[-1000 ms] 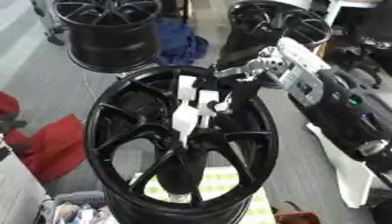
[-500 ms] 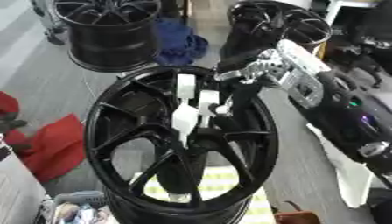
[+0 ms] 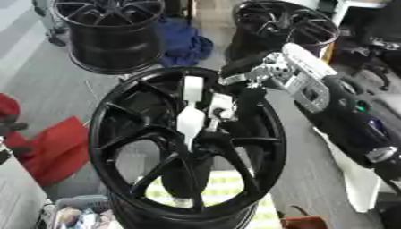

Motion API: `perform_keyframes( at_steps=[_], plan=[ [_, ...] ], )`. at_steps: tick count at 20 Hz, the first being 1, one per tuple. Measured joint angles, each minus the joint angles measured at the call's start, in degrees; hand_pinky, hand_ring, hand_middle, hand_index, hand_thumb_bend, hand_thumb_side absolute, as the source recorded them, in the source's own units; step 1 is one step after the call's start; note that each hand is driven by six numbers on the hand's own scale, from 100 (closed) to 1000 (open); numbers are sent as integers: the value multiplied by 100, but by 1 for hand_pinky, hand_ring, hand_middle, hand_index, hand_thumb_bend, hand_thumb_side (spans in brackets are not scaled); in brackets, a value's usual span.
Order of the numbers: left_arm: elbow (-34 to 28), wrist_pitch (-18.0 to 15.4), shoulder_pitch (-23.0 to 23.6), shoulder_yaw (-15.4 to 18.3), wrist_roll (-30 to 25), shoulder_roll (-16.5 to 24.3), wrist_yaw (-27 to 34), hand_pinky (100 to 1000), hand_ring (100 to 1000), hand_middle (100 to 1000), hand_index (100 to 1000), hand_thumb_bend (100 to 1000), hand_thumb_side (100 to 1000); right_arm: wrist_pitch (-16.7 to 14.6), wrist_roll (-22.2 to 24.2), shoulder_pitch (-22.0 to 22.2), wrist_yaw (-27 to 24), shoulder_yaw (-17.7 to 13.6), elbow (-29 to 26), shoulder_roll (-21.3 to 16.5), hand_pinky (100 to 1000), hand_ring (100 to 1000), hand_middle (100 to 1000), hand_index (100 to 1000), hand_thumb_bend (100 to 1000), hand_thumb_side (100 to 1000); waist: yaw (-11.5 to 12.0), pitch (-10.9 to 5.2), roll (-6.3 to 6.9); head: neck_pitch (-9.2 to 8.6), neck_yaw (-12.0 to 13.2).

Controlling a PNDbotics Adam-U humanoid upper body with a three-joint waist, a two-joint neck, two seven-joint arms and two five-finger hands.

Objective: Pull the pin out of the wheel hub.

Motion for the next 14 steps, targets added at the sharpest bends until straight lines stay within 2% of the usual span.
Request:
perform_keyframes(
  at_steps=[5,7,10,14],
  plan=[
    [0,1,0,0,-1,0,0,708,1000,764,889,111,707,1,0,-1,-1,2,0,2,761,777,750,830,115,583,2,0,0,0,0],
    [0,2,0,0,-2,0,0,708,1000,764,889,111,707,1,2,3,-4,22,0,2,735,751,745,856,110,573,2,0,0,0,-1],
    [0,5,0,0,-5,0,0,708,1000,764,889,111,707,-2,3,3,-39,44,-3,1,668,673,696,835,100,516,2,0,-1,0,-1],
    [0,9,0,0,-9,0,0,708,1000,764,889,112,707,-12,8,-12,-134,72,-108,-3,564,553,612,752,100,402,2,0,-4,0,-1]
  ],
)
